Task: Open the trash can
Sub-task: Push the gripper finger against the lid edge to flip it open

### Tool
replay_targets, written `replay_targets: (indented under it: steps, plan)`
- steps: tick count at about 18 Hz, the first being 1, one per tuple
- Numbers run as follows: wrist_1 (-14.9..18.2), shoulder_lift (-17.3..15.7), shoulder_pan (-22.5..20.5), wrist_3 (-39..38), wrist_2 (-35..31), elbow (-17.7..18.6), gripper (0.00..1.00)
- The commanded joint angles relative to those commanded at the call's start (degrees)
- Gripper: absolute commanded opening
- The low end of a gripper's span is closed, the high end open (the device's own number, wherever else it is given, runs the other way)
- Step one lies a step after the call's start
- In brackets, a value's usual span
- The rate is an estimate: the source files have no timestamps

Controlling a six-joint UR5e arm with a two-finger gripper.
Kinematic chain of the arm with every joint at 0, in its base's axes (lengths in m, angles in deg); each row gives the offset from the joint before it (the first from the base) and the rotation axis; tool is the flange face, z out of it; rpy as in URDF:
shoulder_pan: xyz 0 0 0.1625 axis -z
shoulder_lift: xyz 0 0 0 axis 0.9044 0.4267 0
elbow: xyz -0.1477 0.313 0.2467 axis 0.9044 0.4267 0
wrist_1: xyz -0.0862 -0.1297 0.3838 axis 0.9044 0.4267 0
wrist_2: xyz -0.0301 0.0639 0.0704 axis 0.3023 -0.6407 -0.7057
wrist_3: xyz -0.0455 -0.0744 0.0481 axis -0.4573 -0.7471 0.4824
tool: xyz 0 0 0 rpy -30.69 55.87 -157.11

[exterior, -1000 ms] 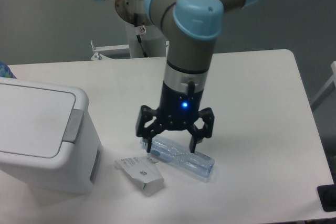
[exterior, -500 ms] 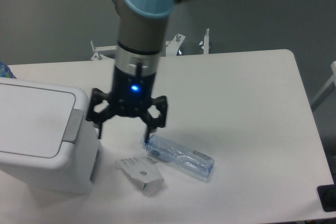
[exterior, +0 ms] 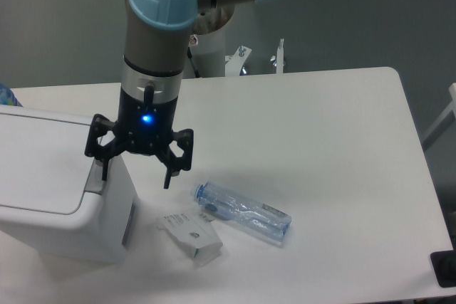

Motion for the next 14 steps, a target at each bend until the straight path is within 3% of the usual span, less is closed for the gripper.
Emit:
replay_targets:
  steps: [14]
  plan:
    - [-0.18,0.18,0.09,-0.18,-0.09,0.62,1.00]
